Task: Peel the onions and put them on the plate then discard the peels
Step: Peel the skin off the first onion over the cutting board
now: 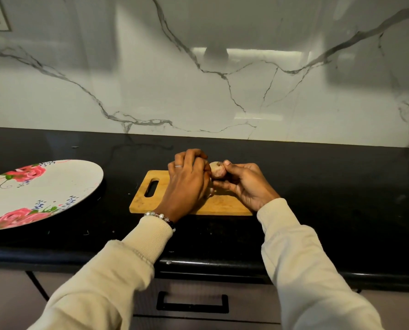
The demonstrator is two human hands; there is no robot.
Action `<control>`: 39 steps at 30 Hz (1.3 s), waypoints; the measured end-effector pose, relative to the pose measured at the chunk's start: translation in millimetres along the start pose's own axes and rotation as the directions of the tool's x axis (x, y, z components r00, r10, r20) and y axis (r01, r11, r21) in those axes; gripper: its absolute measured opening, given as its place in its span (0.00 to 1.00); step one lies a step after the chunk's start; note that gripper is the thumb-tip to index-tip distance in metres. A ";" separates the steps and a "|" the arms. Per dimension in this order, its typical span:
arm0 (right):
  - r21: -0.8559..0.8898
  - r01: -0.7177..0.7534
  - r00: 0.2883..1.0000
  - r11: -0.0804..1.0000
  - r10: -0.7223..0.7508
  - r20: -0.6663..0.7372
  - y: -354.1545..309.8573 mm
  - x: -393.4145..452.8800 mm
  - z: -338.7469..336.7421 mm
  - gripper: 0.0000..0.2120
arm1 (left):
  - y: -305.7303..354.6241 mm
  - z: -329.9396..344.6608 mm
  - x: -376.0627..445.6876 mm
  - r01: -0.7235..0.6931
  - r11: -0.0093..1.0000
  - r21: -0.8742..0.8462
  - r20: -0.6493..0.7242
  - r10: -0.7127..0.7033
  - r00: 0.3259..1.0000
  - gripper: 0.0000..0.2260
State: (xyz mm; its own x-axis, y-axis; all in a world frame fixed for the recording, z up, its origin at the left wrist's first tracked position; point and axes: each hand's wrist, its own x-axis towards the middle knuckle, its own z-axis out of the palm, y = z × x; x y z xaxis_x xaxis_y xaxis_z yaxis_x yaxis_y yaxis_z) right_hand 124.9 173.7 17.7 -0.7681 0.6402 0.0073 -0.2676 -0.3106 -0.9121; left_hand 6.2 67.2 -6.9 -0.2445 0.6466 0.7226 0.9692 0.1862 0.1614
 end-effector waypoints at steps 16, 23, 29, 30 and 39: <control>0.029 -0.033 0.997 0.999 0.031 0.070 -4.0 -1.6 -0.4 0.13 | -9.3 -3.8 -2.1 0.029 0.969 -0.245 -0.034 -0.039 0.999 0.18; 0.012 -0.012 0.998 1.000 0.011 0.056 -1.9 1.1 -3.3 0.13 | -8.6 -9.6 -2.7 0.042 0.981 -0.189 -0.114 -0.064 0.991 0.09; -0.041 0.010 1.000 0.999 -0.010 -0.007 1.2 6.5 -7.8 0.08 | -9.5 -9.9 -3.4 -0.037 0.981 -0.193 -0.132 0.011 0.991 0.13; -0.043 0.009 1.000 0.999 -0.010 -0.018 1.1 6.8 -8.6 0.08 | -8.8 -9.3 -3.4 -0.053 0.979 -0.198 -0.139 0.025 0.990 0.13; -0.061 0.044 0.997 0.997 -0.048 -0.055 2.3 9.2 -11.0 0.08 | -7.9 -9.1 -3.3 -0.055 0.972 -0.227 -0.197 0.009 0.980 0.09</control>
State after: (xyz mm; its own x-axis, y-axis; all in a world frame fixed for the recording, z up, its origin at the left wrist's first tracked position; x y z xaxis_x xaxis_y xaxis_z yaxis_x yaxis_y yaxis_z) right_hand 123.6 186.6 11.2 -0.7211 0.6923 0.0280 -0.2653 -0.2386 -0.9342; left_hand -0.3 56.8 -4.4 -0.2246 0.4901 0.8422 0.9626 -0.0228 0.2700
